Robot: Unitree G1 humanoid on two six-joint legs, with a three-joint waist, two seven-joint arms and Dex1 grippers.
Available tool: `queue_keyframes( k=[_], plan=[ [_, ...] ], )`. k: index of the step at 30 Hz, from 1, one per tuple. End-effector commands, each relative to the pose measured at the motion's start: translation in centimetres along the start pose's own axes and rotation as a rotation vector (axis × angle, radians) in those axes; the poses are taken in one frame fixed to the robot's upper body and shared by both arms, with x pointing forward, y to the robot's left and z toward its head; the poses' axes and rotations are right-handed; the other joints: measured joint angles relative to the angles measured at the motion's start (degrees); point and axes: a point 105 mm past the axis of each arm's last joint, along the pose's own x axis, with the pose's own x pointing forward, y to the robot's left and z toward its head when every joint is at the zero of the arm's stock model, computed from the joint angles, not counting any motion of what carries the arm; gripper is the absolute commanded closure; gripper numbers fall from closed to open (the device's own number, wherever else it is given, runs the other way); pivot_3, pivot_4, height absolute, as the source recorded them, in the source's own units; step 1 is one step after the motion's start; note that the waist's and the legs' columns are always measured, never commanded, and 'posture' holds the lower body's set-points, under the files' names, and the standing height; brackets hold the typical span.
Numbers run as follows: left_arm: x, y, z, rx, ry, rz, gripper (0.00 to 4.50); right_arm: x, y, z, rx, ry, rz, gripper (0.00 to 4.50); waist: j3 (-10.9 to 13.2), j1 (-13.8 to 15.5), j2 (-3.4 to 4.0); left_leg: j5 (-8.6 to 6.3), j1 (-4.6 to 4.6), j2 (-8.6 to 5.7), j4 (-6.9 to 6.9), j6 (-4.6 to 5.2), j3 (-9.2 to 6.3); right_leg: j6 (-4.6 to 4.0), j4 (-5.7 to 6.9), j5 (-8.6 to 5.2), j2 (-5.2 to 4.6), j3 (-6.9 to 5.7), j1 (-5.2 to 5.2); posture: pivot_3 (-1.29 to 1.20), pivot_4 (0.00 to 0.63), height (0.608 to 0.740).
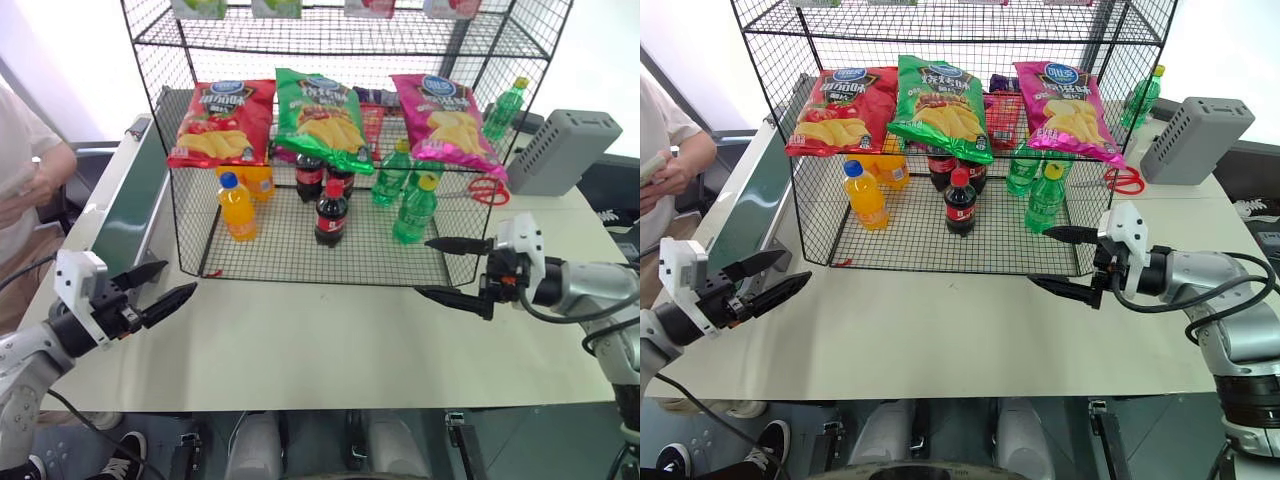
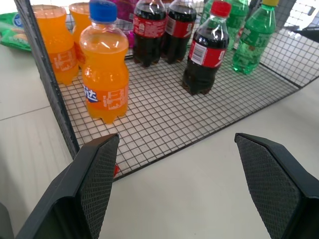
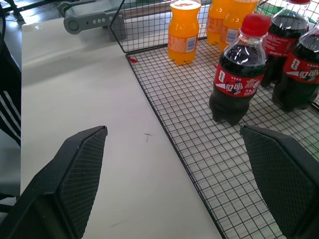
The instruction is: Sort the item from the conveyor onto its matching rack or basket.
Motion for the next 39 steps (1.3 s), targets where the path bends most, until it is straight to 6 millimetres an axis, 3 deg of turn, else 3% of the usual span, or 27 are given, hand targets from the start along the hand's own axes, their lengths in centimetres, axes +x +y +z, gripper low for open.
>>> queue_keyframes(
  k=[1, 39],
  plan=[
    [0.1, 0.2, 1.0, 0.087, -0.015, 0.003, 0.55, -0.2, -0.1, 1.2, -0.062, -0.024, -0.006, 0.04, 0.0, 0.0, 0.0, 0.0, 0.0, 0.0, 0.0, 0.0, 0.0, 0.0, 0.0, 0.0, 0.0, 0.0, 0.0, 0.0, 0.15, 0.74],
    [0.2, -0.4, 2.0, 0.059, -0.121, -0.084, 0.55, 0.6, 0.6, 1.4, -0.081, -0.006, 0.002, 0.04, 0.0, 0.0, 0.0, 0.0, 0.0, 0.0, 0.0, 0.0, 0.01, 0.01, 0.01, 0.01, 0.0, 0.0, 0.0, 0.0, 0.15, 0.74]
  ],
)
